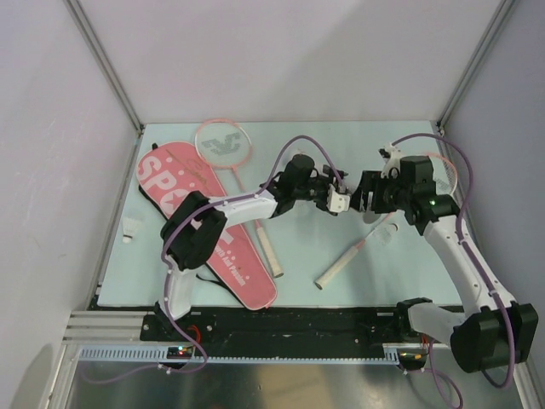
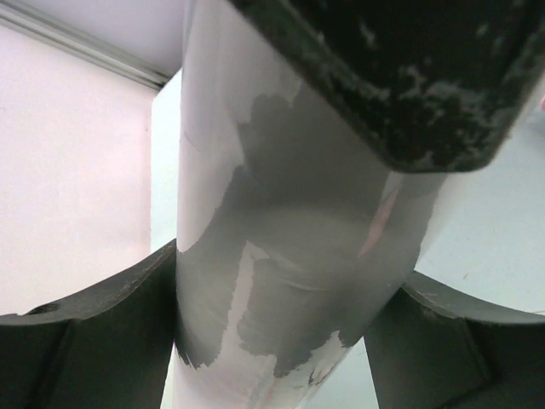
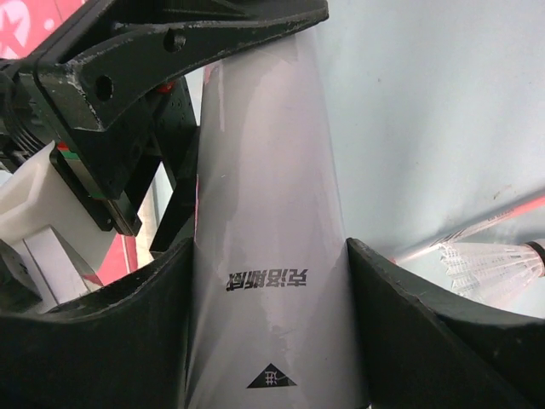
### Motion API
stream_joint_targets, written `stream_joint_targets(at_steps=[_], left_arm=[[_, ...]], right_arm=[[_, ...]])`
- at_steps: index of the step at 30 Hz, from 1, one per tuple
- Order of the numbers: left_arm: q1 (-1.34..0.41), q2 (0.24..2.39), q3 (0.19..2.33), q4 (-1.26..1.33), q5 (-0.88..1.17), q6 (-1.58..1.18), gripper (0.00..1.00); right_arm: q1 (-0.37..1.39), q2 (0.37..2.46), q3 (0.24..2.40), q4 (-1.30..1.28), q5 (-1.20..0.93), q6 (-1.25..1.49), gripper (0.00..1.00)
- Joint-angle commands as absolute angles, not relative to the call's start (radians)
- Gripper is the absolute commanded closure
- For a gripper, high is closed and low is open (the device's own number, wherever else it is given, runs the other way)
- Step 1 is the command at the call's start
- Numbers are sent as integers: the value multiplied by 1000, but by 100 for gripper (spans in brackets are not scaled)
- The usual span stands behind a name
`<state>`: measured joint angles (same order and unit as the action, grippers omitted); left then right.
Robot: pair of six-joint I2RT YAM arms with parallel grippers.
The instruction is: Pack up the badminton gear
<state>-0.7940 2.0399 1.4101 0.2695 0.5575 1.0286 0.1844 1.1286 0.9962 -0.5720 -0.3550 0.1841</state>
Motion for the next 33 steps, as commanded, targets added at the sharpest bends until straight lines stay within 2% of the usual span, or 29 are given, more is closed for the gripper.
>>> stream_joint_targets(at_steps=[1, 4, 9, 15, 20, 26, 33], left_arm=[[-793, 1915, 1415, 362, 454, 950, 43], [-791, 1866, 1391, 372, 400, 927, 48], [-791, 1778, 1344, 377, 332, 897, 57], [-789, 1661, 1291, 376, 187, 804, 62], [-783, 1527, 1228, 326, 31, 719, 62], [-782, 1357, 1215, 49, -143, 649, 63], [-789, 1063, 1096, -288, -208, 497, 61]], right_arm=[[165, 1017, 1058, -518, -404, 292, 32], [138, 950, 1075, -482, -416, 338, 21], [93, 849, 1088, -365, -466, 430, 10], [59, 777, 1113, -286, -545, 503, 6], [53, 737, 1115, -250, -620, 546, 13], [54, 725, 1115, -248, -699, 576, 32], [102, 778, 1114, -210, -758, 630, 41]])
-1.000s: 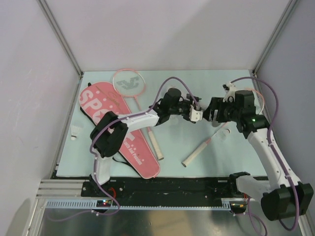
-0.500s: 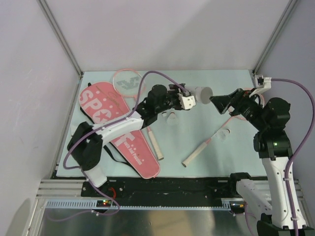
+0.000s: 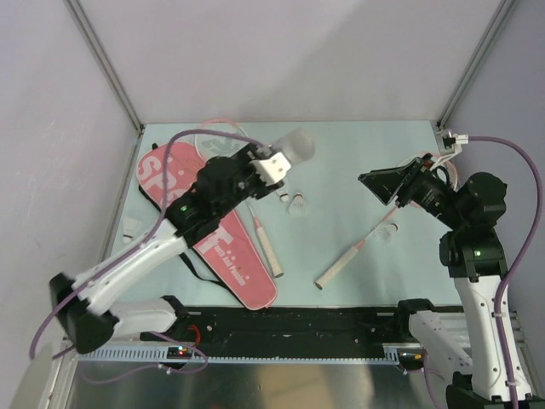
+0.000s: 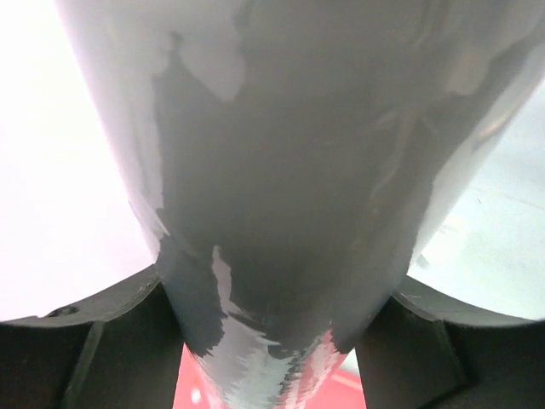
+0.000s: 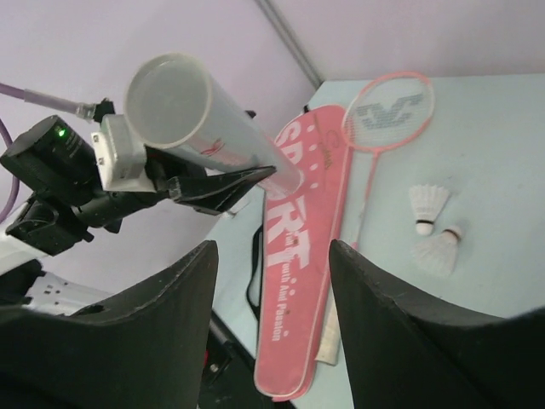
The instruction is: Pack up the badminton gear
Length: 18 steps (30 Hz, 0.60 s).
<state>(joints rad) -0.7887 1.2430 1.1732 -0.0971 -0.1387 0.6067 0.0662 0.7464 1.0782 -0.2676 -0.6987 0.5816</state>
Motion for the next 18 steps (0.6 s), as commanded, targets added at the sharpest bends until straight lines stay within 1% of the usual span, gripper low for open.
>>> stream_joint_targets(at_steps=[1, 4, 10, 13, 18], left_arm=[[-790, 1019, 1068, -310, -204, 471, 60], [-791, 883, 980, -367, -166, 409, 60], [-791, 741, 896, -477, -61, 313, 59], [-790, 723, 873, -506, -23, 281, 58], [-791, 756, 865, -555, -8, 266, 57]], right_arm=[[126, 790, 1115, -207, -750, 634, 41], [207, 824, 1115, -190, -707, 639, 42], [370, 920, 1116, -138, -622, 662, 44], [435, 965, 1116, -103, -584, 676, 45], [528, 1044, 1127, -44, -545, 708, 47]])
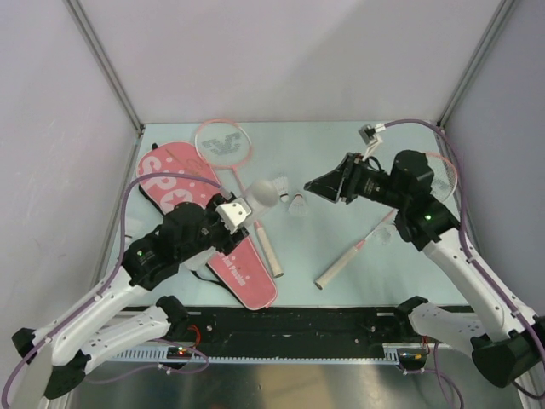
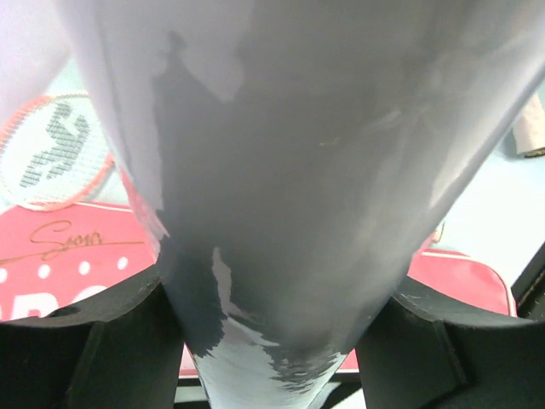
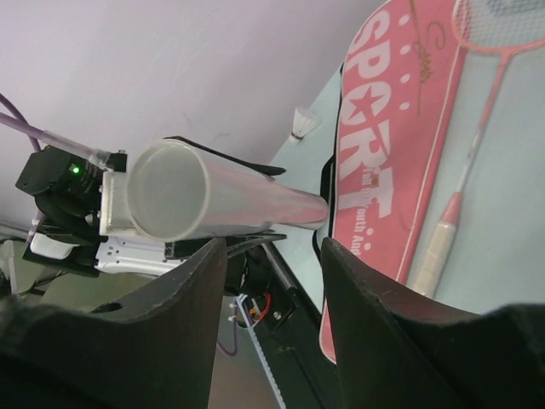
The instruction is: Pack up the badminton gear
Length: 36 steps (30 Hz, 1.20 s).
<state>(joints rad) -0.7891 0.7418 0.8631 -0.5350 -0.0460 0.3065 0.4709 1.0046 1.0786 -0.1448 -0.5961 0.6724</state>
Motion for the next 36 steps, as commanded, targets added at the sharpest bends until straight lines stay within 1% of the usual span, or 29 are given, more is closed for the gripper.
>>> stream_joint_targets(at_steps=[1, 10, 17, 21, 23, 25, 27, 28, 29, 31, 36], left_arm=[[-791, 760, 861, -559, -8, 267, 57], [-791, 781, 848, -565, 5, 263, 57], [-791, 784, 853, -567, 35, 261, 57], [-791, 791, 855, -572, 39, 256, 57], [-791, 793, 859, -577, 37, 254, 57], [-791, 791, 863, -581, 36, 253, 57], [-791, 788, 863, -583, 32, 251, 57], [-791, 788, 862, -582, 29, 250, 57], [-790, 787, 861, -582, 24, 248, 57], [-790, 787, 861, -584, 11, 241, 57], [-791, 787, 857, -596, -51, 234, 58]], right_arm=[[542, 1057, 1131, -39, -537, 710, 48], [641, 1173, 1160, -11, -507, 717, 56], [674, 1221, 1166, -35, -501, 705, 60], [682, 1234, 1167, -39, -517, 697, 65], [682, 1240, 1167, -40, -534, 695, 69], [682, 1244, 1167, -41, -549, 695, 76], [678, 1248, 1167, -44, -566, 698, 86], [676, 1250, 1166, -43, -574, 700, 93], [671, 1252, 1165, -41, -582, 703, 97], [669, 1249, 1166, -45, -586, 700, 99], [643, 1208, 1164, -90, -536, 687, 100]])
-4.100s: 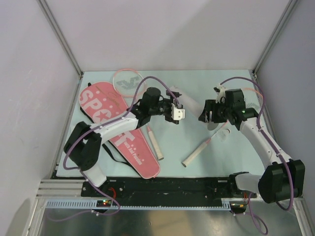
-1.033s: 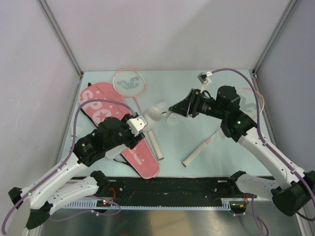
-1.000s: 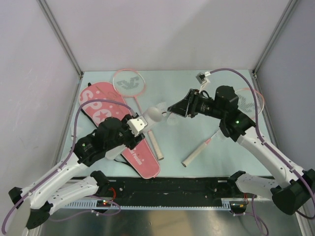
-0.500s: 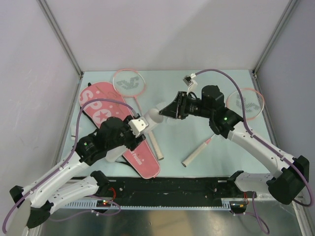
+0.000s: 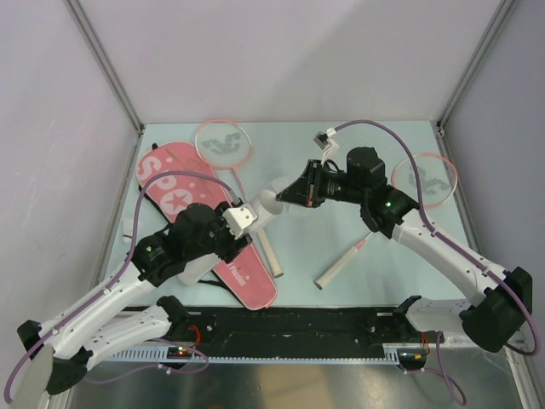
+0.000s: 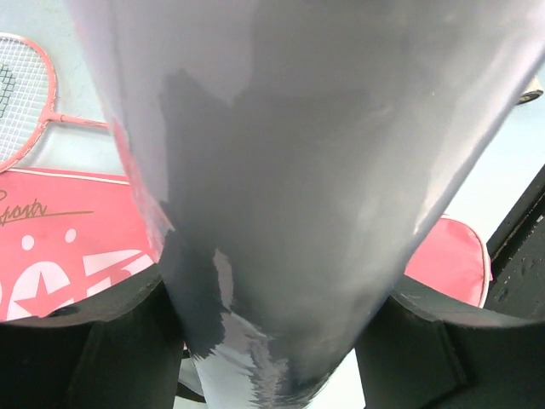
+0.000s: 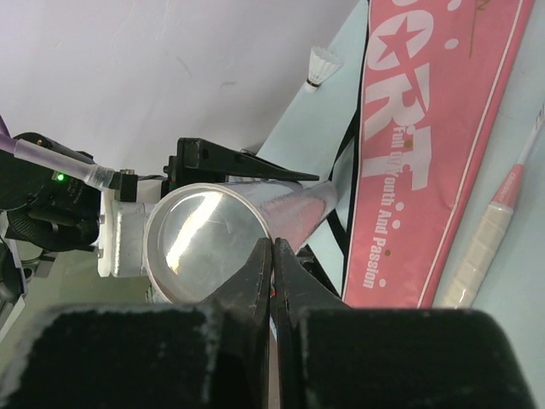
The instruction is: Pack up the badminton gear
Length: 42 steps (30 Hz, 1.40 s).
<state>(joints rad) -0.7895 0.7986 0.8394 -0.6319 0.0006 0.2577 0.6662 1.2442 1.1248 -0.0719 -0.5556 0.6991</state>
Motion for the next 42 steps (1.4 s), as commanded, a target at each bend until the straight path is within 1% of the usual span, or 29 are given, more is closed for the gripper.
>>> stream_joint_targets(at_steps=[1, 6, 17, 19, 24, 28, 33, 36, 38, 42], left_arm=[[-791, 787, 856, -599, -60, 233, 58], [-791, 781, 851, -611, -70, 228, 58], [-791, 799, 851, -616, -53, 225, 59], [-790, 800, 855, -616, -49, 222, 59], [-791, 782, 862, -615, -41, 223, 58], [-791, 764, 860, -613, -52, 234, 58], [-790, 743, 846, -610, -66, 228, 57], [-791, 730, 839, -605, -66, 219, 57], [-791, 725, 836, -599, -68, 208, 57], [-791, 721, 832, -590, -53, 191, 57]], right_arm=[[625, 1200, 1164, -96, -532, 692, 100], [517, 1154, 1152, -97, -566, 724, 100], [372, 1090, 1102, -98, -609, 721, 100], [345, 1094, 1091, -136, -550, 694, 100], [285, 1163, 1046, -263, -277, 612, 100], [244, 1262, 989, -263, -147, 573, 100], [232, 1410, 981, -240, 30, 500, 97], [230, 1490, 984, -233, 98, 474, 95], [228, 1526, 987, -232, 115, 467, 91], [227, 1551, 992, -248, 150, 462, 77]])
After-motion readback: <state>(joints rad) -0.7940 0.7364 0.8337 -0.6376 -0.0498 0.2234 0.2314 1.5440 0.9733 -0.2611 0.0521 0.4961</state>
